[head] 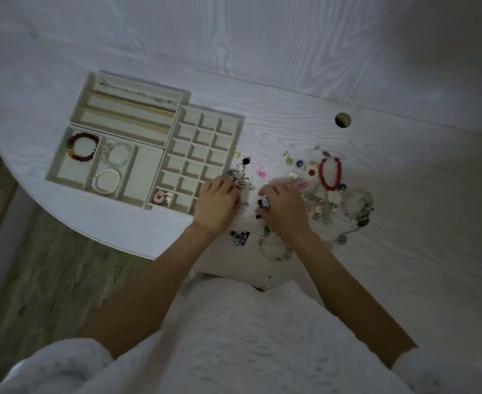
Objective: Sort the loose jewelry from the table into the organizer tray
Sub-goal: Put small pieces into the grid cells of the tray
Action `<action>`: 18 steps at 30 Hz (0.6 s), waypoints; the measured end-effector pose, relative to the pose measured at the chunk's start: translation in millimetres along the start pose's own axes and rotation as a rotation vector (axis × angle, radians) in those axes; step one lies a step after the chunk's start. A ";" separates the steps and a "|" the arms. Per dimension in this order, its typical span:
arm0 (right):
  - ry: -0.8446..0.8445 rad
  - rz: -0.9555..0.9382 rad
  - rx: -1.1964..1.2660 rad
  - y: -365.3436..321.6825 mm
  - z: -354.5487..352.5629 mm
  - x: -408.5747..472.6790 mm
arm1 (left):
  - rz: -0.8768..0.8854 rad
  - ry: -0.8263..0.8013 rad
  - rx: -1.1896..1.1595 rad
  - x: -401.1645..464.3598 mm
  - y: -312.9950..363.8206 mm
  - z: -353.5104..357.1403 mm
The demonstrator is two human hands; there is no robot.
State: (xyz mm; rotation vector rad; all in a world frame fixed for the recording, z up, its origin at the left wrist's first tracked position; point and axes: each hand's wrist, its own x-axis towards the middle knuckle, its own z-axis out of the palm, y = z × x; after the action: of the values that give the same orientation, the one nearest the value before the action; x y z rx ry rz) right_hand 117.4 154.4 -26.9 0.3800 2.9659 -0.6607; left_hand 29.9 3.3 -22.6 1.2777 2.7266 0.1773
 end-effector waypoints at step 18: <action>-0.041 -0.004 0.618 -29.9 -97.8 11.5 | -0.137 -0.153 -1.274 -2.7 15.3 -54.0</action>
State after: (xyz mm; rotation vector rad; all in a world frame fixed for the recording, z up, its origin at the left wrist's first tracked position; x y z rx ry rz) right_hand 96.4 172.5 72.1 0.3851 2.6559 -1.5583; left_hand 34.4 8.1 33.3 0.6347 1.8183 1.4073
